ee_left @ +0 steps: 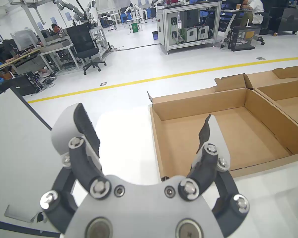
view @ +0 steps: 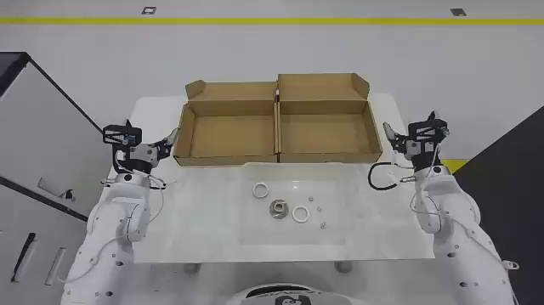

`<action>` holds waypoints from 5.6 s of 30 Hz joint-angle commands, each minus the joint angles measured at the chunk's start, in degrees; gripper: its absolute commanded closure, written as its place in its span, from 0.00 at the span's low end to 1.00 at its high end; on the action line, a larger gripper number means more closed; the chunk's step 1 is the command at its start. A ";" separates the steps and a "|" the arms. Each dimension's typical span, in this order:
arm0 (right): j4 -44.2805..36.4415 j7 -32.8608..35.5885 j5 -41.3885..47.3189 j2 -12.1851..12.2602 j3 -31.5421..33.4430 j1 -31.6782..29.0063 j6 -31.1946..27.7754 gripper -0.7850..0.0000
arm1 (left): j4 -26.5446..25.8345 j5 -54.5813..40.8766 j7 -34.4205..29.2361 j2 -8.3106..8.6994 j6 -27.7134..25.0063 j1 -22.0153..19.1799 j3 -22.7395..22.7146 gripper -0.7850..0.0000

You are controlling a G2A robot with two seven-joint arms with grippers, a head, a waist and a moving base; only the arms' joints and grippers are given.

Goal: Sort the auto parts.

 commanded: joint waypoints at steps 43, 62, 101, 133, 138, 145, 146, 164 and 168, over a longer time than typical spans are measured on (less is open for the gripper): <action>-22.70 57.31 35.98 12.30 0.63 15.35 -46.98 0.00 | 0.00 0.00 0.00 0.00 0.00 0.00 0.00 0.00; -18.58 66.17 47.48 23.91 -25.99 33.34 -38.12 0.00 | 0.00 0.00 0.00 0.00 0.00 0.00 0.00 0.00; -5.60 64.18 44.10 26.15 -54.00 45.60 -40.09 0.00 | 0.00 0.00 0.00 0.00 0.00 0.00 0.00 0.00; -9.35 71.11 39.92 24.01 -62.22 51.05 -33.18 0.00 | 0.00 0.00 0.00 0.00 0.00 0.00 0.00 0.00; -8.17 74.24 41.42 22.52 -68.80 56.68 -30.05 0.00 | 0.00 0.00 0.00 0.00 0.00 0.00 0.00 0.00; -3.99 74.54 45.91 20.55 -75.90 63.26 -29.75 0.00 | 0.00 0.00 0.00 0.00 0.00 0.00 0.00 0.00; -3.50 74.52 46.51 20.31 -76.88 64.10 -29.77 0.00 | 0.00 0.00 0.00 0.00 0.00 0.00 0.00 0.00; 1.24 74.57 49.38 16.91 -81.93 67.01 -29.74 0.51 | 0.00 0.00 0.00 0.00 0.00 0.00 0.00 0.00; 1.83 74.77 49.36 16.26 -81.93 66.50 -29.54 0.54 | 0.00 0.00 0.00 0.00 0.00 0.00 0.00 0.00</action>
